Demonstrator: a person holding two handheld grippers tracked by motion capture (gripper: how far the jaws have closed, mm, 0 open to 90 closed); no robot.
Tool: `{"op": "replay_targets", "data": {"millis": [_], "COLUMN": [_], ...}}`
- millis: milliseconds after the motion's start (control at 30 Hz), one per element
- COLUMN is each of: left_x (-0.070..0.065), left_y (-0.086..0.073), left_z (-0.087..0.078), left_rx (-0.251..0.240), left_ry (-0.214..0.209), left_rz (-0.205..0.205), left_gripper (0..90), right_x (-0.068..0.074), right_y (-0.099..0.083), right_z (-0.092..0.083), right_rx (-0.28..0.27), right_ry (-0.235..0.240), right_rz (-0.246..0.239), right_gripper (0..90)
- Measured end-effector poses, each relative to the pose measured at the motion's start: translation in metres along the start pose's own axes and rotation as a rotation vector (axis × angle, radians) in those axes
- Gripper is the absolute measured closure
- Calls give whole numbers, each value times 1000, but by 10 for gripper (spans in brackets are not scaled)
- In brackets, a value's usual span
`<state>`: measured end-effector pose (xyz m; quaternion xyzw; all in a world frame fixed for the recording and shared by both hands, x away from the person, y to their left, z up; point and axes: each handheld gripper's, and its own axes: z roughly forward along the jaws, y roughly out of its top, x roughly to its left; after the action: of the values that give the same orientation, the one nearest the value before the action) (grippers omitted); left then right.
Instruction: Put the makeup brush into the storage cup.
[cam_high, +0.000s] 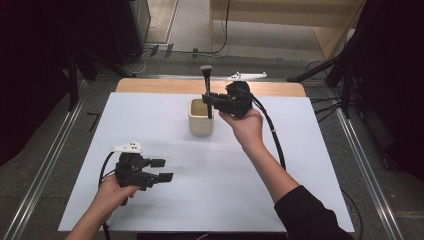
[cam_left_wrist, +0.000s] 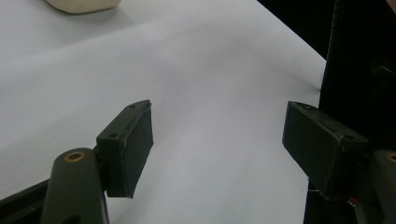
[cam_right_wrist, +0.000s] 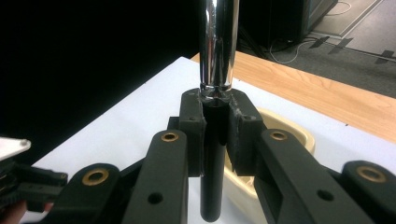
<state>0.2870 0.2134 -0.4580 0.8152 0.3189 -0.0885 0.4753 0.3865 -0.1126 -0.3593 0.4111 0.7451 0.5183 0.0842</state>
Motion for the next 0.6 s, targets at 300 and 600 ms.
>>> {"op": "replay_targets", "data": {"millis": [300,600], "left_x": [0,0], "left_y": [0,0], "left_z": [0,0], "left_rx": [5,12], "left_ry": [0,-3], "left_rz": [4,10], "left_gripper": [252,252], "right_x": [-5,-8], "right_y": [8,7], "right_z": [13,24], "right_rx": [-15,-41], "right_ry": [-35,-83], "right_rz": [12,-2], "right_gripper": [793,792]}}
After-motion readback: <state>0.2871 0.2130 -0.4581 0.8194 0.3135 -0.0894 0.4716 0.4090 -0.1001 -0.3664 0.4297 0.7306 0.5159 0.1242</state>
